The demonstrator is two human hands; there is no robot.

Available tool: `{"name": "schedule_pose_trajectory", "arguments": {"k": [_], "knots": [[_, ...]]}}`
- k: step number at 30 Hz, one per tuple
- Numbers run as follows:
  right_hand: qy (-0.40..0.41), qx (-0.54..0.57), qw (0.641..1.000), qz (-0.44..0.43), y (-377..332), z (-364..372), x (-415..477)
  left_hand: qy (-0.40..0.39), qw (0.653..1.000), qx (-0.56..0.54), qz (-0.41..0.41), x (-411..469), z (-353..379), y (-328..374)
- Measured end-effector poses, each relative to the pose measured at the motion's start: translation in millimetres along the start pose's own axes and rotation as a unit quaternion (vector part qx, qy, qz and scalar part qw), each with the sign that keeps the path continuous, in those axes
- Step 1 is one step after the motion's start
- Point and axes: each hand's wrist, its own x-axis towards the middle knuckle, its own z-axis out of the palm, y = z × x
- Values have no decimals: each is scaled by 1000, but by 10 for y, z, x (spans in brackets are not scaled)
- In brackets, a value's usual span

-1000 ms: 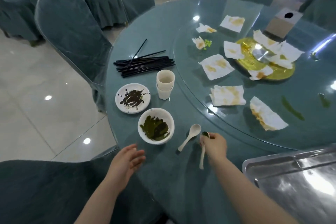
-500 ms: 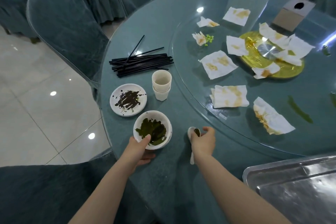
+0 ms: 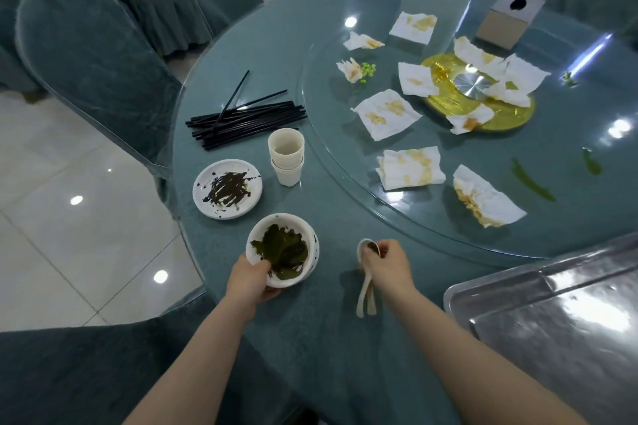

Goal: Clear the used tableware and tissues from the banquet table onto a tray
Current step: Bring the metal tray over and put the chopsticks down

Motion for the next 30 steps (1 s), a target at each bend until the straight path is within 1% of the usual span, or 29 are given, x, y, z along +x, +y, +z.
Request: {"name": "schedule_pose_trajectory", "arguments": {"k": [3, 6, 8, 11, 13, 15, 18, 22, 24, 30], "knots": [[10, 110, 994, 1, 53, -391, -218, -35, 999, 19, 34, -157, 61, -42], [56, 159, 986, 10, 212, -876, -456, -101, 992, 32, 71, -381, 214, -14], [95, 195, 976, 33, 391, -1172, -628, -155, 981, 65, 96, -546, 365, 2], [162, 248, 953, 65, 729, -1600, -862, -223, 962, 94, 127, -788, 675, -23], [187, 275, 938, 99, 1017, -1871, -1015, -248, 953, 115, 134, -933, 915, -78], [208, 327, 912, 135, 1329, -2136, -1153, -267, 944, 145, 130, -1092, 1158, -152], [238, 366, 885, 163, 1746, -2465, -1303, -302, 925, 195, 122, -1298, 1514, -275], [263, 367, 873, 185, 2108, -2743, -1365, -324, 899, 267, 124, -1461, 2001, -382], [266, 370, 868, 195, 2234, -2827, -1341, -324, 892, 292, 120, -1508, 2242, -413], [241, 349, 884, 199, 2417, -2934, -1008, -285, 886, 357, 82, -1490, 2712, -514]]}}
